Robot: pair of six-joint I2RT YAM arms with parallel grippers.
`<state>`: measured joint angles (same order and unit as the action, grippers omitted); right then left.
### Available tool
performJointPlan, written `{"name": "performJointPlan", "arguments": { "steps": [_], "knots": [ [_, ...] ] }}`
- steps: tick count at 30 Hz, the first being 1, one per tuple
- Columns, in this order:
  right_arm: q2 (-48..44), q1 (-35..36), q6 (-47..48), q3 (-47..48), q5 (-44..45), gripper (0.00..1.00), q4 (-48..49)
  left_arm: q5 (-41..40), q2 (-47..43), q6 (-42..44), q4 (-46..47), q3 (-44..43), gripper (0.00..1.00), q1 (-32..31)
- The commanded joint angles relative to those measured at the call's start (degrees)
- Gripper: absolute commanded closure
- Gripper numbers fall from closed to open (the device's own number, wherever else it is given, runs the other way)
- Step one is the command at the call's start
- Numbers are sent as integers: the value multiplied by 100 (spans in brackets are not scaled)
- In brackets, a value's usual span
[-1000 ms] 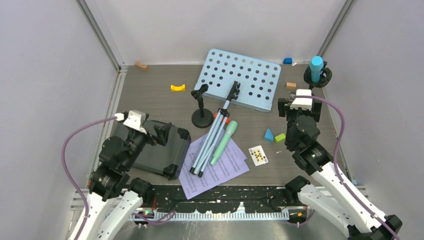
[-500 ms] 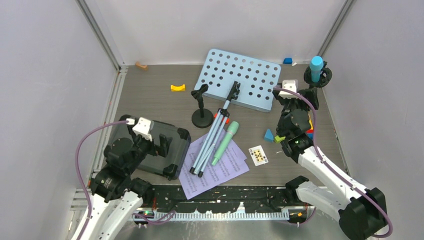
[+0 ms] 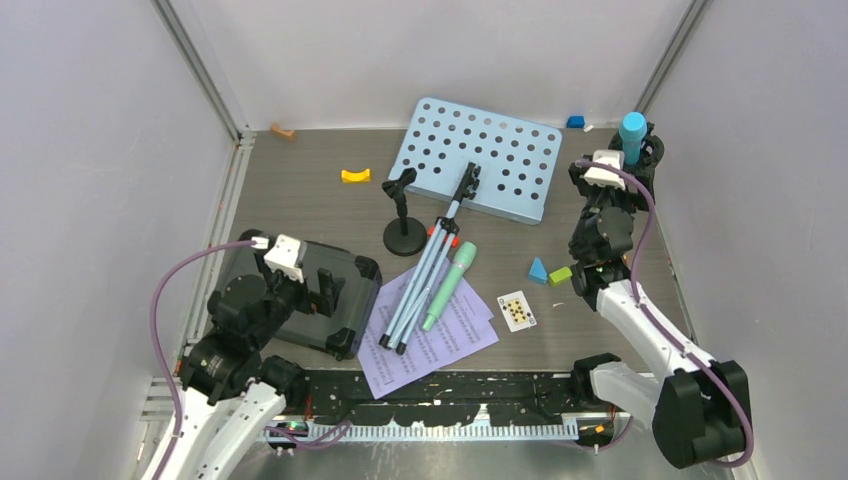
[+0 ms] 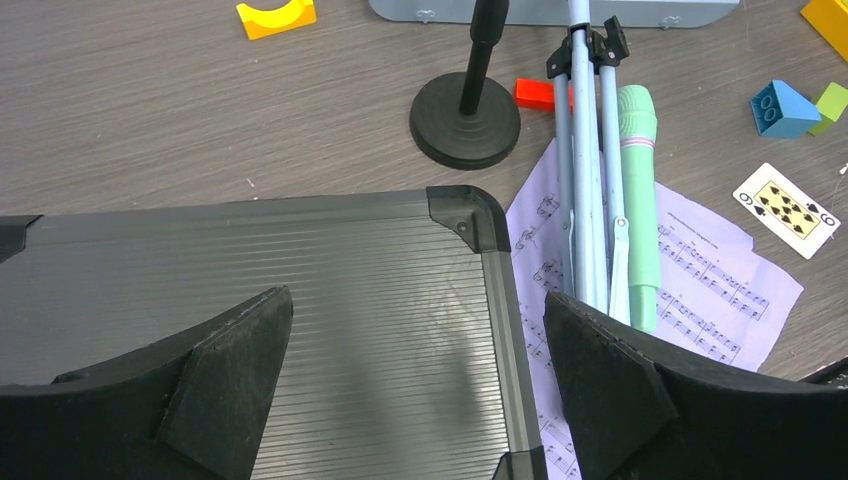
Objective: Pack up the instrument practice props
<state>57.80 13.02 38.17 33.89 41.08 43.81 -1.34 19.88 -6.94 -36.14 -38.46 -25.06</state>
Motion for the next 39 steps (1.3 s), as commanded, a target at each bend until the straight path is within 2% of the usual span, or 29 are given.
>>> {"name": "performJointPlan", "arguments": {
  "steps": [1,34,39],
  "knots": [
    [378,-158,-370,50,-334,12,835,-80,-238,-27,-40,-169,0,-8],
    [1578,-637,-393,977,-516,12,1459,104,-523,69,-95,-92,0,-8],
    [1682,-651,-391,1122,-642,15,1441,286,-454,105,-88,-109,0,-8]
  ]
}}
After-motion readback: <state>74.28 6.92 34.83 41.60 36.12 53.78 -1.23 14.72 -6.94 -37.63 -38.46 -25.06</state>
